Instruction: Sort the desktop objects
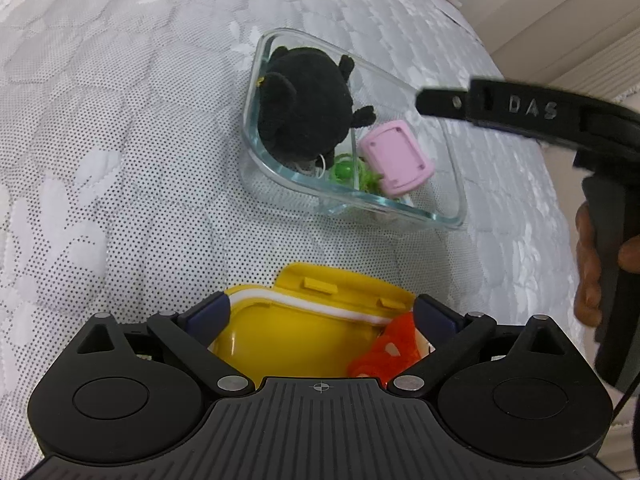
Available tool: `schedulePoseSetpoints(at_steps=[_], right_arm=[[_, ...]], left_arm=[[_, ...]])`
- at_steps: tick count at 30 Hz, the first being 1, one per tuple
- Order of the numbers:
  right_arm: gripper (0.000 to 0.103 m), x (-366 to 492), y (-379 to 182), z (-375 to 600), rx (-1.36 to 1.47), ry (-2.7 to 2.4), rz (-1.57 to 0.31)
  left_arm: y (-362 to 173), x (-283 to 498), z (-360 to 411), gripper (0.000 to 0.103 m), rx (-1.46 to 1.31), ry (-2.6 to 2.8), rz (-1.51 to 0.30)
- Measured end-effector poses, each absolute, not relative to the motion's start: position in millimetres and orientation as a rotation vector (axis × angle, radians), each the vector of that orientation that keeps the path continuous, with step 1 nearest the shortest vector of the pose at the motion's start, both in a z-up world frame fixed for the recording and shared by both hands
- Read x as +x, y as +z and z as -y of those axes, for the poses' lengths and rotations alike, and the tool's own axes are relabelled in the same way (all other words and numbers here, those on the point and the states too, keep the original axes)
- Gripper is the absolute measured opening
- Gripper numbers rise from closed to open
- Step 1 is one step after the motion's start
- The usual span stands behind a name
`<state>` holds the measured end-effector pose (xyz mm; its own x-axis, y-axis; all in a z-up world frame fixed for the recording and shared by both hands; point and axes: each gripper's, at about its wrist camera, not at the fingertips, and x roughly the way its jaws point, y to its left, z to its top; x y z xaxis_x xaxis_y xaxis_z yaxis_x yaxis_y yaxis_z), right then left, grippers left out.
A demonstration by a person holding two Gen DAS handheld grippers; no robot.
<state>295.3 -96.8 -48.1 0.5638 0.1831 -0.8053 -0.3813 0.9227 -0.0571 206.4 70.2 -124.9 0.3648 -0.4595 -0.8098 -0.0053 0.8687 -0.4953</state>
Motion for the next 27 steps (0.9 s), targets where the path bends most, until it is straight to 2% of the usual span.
schedulePoseSetpoints(at_steps=[4,6,7,8,9,10,13,14,16,18,19,22,27], right_arm=[[0.076,310,-52,94,-0.251,0.317,-0.975],[0.075,316,-64,91,-0.327,0.296,-1.020],[0.064,316,-71,87,-0.396,0.289,-1.019],[0.045,314,-78,83,-0.470,0.281,-1.009],[0.039,312,-84,80,-0.514,0.285,-0.999],[0.038,309,-89,78,-0.546,0.293,-0.989],[0.057,311,-95,81,-0.469,0.367,-1.020],[0.060,313,-97,83,-0.434,0.375,-1.027],[0.060,318,-99,86,-0.370,0.379,-1.038],[0.054,326,-104,90,-0.311,0.352,-1.048],[0.040,330,-105,93,-0.276,0.333,-1.049],[0.025,337,-98,105,-0.149,0.340,-1.043],[0.023,324,-72,100,-0.314,0.310,-0.904]], left_arm=[[-124,206,-68,0.101,-0.443,-0.306,-1.172],[-124,206,-68,0.101,-0.436,-0.308,-1.172],[-124,205,-67,0.102,-0.434,-0.309,-1.172],[-123,205,-67,0.102,-0.433,-0.309,-1.172],[-123,205,-67,0.102,-0.433,-0.310,-1.173],[-124,206,-65,0.102,-0.432,-0.309,-1.173],[-124,206,-64,0.102,-0.425,-0.311,-1.173],[-124,206,-64,0.102,-0.423,-0.311,-1.173],[-124,206,-63,0.103,-0.424,-0.312,-1.173],[-126,206,-63,0.103,-0.423,-0.312,-1.174],[-126,206,-63,0.103,-0.421,-0.313,-1.173],[-126,206,-63,0.103,-0.418,-0.313,-1.174],[-126,206,-63,0.103,-0.418,-0.312,-1.173]])
